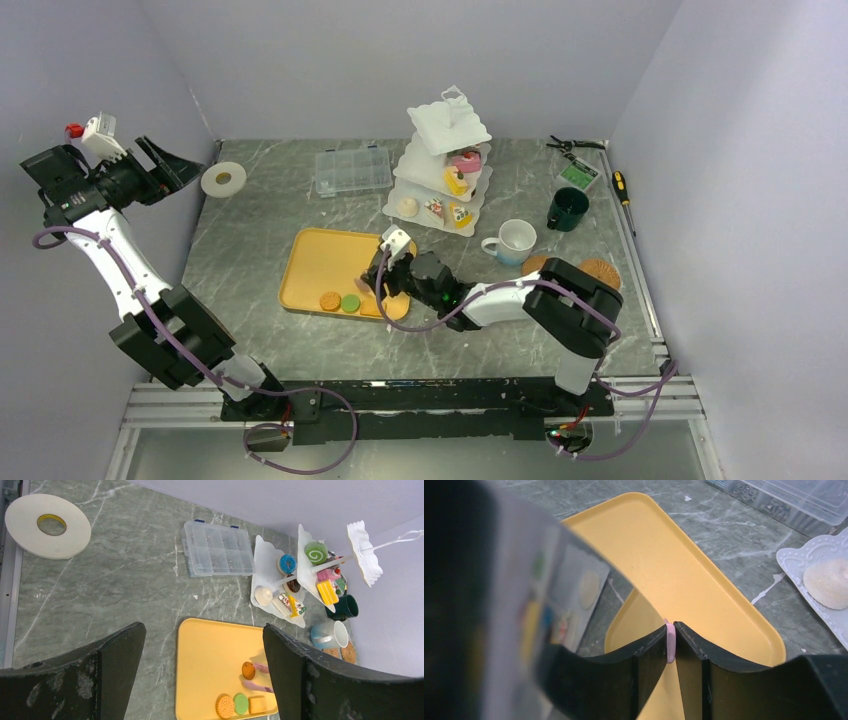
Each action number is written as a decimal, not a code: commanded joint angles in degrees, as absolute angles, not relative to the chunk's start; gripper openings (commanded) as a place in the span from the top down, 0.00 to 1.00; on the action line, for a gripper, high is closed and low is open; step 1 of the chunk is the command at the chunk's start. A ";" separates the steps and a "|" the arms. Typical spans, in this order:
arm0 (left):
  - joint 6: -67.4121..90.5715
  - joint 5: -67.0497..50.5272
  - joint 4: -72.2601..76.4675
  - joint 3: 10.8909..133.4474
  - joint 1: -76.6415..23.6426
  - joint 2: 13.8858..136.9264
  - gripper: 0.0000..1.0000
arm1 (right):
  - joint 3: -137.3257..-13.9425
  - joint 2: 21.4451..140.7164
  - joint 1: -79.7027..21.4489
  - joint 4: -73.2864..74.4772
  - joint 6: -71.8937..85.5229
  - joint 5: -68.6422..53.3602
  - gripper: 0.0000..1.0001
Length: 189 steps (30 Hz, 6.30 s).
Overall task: Serve the afternoon tea
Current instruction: Pick up the desert from the tray, then place the desert on the desert table, then pick up the desert from the tray.
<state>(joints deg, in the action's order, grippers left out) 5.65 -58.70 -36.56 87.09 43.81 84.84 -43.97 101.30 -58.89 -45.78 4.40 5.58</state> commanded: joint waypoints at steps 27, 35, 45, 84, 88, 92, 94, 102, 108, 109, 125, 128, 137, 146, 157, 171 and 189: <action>6.06 -61.45 -35.63 89.64 45.24 83.36 0.07 | -49.18 102.09 -55.53 -41.18 4.18 1.42 0.35; 5.88 -61.69 -35.75 89.95 45.66 83.23 0.07 | -49.86 104.15 -55.90 -41.57 4.97 0.53 0.36; 6.59 -62.42 -35.18 89.75 46.03 83.27 0.07 | -48.48 102.31 -56.32 -40.52 3.39 2.09 0.49; 7.30 -63.22 -34.27 89.30 46.24 82.96 0.07 | -69.93 82.62 -41.48 -24.11 -7.17 0.24 0.57; 7.43 -63.30 -34.26 89.30 46.44 83.04 0.07 | -68.48 83.23 -40.58 -25.11 -7.36 0.61 0.57; 7.34 -63.31 -34.23 89.38 46.49 83.05 0.07 | -67.00 84.29 -40.45 -26.67 -8.84 2.40 0.57; 7.30 -63.22 -34.27 89.47 46.51 83.01 0.07 | -66.14 84.83 -40.37 -27.64 -9.27 3.15 0.57; 7.60 -63.24 -33.95 89.47 46.56 83.16 0.07 | -62.91 86.81 -40.13 -33.25 -10.53 7.05 0.57; 7.91 -63.27 -33.68 89.65 46.57 83.18 0.07 | -61.66 88.89 -39.52 -37.74 -11.31 9.26 0.56; 7.91 -63.25 -33.72 89.73 46.58 83.16 0.07 | -61.55 89.27 -39.47 -38.51 -11.40 9.57 0.56; 7.81 -63.11 -33.84 90.36 46.64 83.73 0.07 | -60.37 96.24 -39.02 -48.35 -13.67 14.44 0.52; 7.76 -63.11 -33.86 90.38 46.62 83.72 0.07 | -60.17 97.37 -39.02 -50.03 -13.70 15.50 0.48; 7.62 -63.21 -34.09 90.71 46.85 83.93 0.06 | -58.79 96.84 -39.19 -50.37 -11.71 14.01 0.37; 7.90 -63.42 -33.81 90.51 46.98 83.69 0.07 | -54.91 88.85 -44.52 -47.18 -10.24 10.90 0.38; 7.91 -63.40 -33.90 90.48 47.06 83.26 0.07 | -50.87 86.23 -58.71 -43.68 -8.52 10.51 0.39; 7.76 -63.65 -33.75 89.78 47.24 83.30 0.07 | -46.16 88.11 -66.18 -37.35 -0.30 0.94 0.38; 7.85 -64.49 -33.48 88.27 47.20 83.38 0.07 | -48.04 97.64 -68.16 -40.47 -0.79 4.19 0.37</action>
